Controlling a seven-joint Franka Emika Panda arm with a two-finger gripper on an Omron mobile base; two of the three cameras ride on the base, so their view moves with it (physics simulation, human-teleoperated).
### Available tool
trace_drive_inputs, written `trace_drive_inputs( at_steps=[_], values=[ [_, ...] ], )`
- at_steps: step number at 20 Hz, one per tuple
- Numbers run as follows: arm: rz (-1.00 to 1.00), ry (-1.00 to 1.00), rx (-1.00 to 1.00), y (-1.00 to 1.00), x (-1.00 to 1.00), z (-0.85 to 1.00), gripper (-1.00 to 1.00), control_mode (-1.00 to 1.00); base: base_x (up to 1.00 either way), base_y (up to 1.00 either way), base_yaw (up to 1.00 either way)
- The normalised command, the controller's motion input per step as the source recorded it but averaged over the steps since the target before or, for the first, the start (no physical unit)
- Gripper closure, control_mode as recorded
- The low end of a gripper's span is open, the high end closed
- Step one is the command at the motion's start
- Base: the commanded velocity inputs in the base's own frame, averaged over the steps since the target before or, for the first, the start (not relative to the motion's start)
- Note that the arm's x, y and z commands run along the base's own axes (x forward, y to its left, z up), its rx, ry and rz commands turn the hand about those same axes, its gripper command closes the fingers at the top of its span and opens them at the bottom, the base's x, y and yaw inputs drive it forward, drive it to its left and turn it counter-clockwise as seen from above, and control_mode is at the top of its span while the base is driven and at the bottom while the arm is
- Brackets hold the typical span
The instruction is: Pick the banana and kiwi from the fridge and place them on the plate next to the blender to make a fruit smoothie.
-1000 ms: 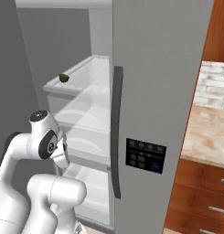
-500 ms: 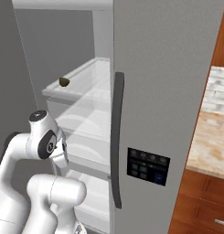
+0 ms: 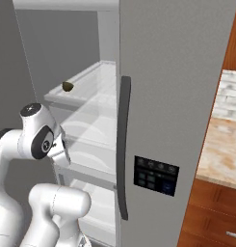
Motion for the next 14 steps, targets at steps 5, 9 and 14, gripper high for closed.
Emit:
trace_drive_inputs(
  at_steps=[5, 9, 14],
  values=[
    [0.3, 0.0, -0.17, 0.0, -0.16, 0.6, -1.0, -1.0, 0.0, 0.0, 0.0],
    [0.31, -0.01, -0.17, 0.0, -0.15, 0.57, -1.0, -1.0, 0.0, 0.0, 0.0],
    [0.32, 0.0, -0.17, 0.0, -0.01, 0.4, -1.0, -1.0, 0.0, 0.0, 0.0]
  ],
)
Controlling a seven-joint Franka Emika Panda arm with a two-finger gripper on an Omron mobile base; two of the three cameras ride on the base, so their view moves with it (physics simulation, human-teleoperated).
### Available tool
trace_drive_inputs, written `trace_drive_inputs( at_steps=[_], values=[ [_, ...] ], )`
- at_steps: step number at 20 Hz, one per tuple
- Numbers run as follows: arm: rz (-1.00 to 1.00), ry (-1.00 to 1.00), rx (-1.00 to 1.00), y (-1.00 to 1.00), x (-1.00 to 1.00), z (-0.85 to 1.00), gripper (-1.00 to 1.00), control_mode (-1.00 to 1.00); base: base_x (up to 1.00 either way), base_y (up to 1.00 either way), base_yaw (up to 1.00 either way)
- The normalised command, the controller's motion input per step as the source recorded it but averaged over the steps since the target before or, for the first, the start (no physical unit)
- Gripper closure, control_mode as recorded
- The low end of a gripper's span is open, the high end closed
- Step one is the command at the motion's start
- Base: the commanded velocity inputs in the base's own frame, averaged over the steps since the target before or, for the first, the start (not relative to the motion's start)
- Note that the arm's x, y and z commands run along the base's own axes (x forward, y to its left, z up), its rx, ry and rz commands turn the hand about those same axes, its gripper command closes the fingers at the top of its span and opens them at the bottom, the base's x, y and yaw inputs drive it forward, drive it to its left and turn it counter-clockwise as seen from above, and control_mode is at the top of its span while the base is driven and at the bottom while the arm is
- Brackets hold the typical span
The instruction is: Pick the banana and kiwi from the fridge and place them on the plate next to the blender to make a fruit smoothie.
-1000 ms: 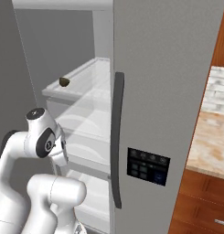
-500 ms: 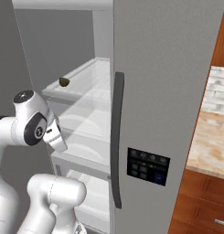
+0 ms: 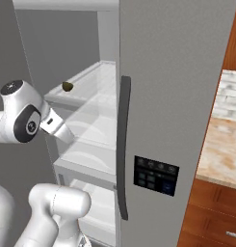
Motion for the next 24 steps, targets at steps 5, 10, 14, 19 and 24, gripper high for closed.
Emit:
trace_drive_inputs(
  at_steps=[5, 10, 14, 19, 24],
  values=[
    [0.29, -0.06, -0.1, 0.07, 0.0, 0.69, -1.0, -1.0, 0.0, 0.0, 0.0],
    [0.29, -0.14, -0.05, 0.34, 0.09, 0.52, -1.0, -1.0, 0.0, 0.0, 0.0],
    [0.26, -0.18, -0.16, 0.25, 0.35, 0.32, -1.0, -1.0, 0.0, 0.0, 0.0],
    [0.13, -0.02, -0.13, 0.25, 0.58, 0.08, -1.0, -1.0, 0.0, 0.0, 0.0],
    [0.14, 0.0, -0.13, 0.2, 0.54, 0.22, -1.0, -1.0, 0.0, 0.0, 0.0]
  ],
)
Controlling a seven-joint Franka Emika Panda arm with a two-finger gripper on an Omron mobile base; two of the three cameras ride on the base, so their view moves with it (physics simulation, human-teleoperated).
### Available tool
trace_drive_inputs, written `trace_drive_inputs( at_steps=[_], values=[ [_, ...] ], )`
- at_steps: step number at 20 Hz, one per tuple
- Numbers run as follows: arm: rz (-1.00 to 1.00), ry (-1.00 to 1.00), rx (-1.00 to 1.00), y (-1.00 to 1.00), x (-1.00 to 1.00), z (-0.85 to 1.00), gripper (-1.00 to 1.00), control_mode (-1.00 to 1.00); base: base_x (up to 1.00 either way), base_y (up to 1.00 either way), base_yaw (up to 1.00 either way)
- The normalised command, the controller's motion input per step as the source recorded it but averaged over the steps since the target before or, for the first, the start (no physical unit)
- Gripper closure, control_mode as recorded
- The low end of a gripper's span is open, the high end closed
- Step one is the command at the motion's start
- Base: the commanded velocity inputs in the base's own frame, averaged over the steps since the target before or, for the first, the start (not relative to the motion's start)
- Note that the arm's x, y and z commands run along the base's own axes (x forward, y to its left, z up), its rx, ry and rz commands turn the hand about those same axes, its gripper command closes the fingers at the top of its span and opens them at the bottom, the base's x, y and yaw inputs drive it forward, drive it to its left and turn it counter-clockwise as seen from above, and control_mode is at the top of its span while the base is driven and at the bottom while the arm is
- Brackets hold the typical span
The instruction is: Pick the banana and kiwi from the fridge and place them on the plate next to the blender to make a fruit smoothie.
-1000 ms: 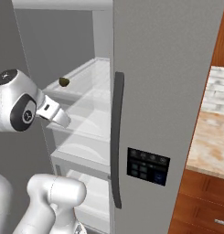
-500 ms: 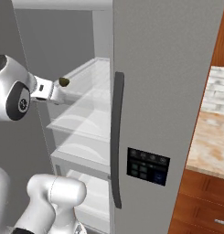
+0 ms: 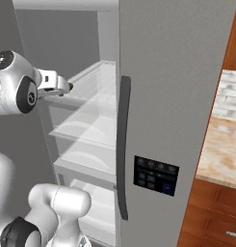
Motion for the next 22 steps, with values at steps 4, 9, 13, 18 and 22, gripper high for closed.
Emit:
trace_drive_inputs(
  at_steps=[4, 9, 13, 18, 22],
  values=[
    [0.06, 0.01, -0.13, 0.32, 0.54, 0.06, -1.0, -1.0, 0.0, 0.0, 0.0],
    [0.06, 0.09, -0.11, 0.18, 0.68, -0.06, -1.0, -1.0, 0.0, 0.0, 0.0],
    [0.11, 0.05, -0.05, 0.0, 0.75, -0.25, -1.0, -1.0, 0.0, 0.0, 0.0],
    [0.12, 0.07, -0.05, 0.0, 0.75, -0.37, -1.0, -1.0, 0.0, 0.0, 0.0],
    [0.07, 0.07, -0.07, 0.21, 0.72, -0.21, -1.0, -1.0, 0.0, 0.0, 0.0]
  ],
)
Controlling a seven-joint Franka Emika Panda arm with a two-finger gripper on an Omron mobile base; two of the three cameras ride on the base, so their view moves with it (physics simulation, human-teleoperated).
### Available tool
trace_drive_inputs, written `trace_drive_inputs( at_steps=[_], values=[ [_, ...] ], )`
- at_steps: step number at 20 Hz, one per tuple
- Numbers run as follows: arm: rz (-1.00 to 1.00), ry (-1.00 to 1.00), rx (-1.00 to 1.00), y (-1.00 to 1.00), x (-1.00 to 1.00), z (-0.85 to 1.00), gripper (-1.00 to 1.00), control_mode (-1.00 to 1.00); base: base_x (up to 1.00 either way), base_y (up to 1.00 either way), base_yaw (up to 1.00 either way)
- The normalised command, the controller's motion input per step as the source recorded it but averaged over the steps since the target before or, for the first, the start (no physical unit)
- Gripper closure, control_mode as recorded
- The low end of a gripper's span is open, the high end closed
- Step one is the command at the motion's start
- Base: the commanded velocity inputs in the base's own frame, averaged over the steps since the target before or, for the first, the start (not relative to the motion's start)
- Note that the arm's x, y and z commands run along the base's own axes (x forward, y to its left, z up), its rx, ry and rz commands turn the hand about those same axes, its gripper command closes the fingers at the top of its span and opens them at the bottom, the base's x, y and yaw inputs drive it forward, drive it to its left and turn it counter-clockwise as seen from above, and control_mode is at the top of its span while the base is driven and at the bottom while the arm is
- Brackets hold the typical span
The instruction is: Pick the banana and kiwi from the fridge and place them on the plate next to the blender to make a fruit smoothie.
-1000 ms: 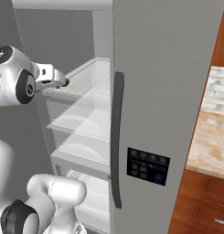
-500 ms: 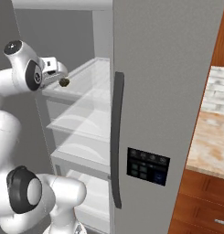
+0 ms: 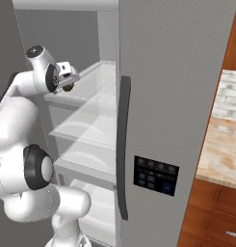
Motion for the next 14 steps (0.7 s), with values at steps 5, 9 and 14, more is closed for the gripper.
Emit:
trace_drive_inputs(
  at_steps=[5, 9, 14],
  values=[
    [0.02, 0.1, -0.07, 0.37, 0.72, -0.17, -1.0, -1.0, 0.0, 0.0, 0.0],
    [0.04, 0.02, 0.0, 0.1, 0.69, -0.14, -1.0, -1.0, 0.0, 0.0, 0.0],
    [0.02, 0.02, 0.0, 0.0, 0.42, -0.26, -1.0, -1.0, 0.0, 0.0, 0.0]
  ],
)
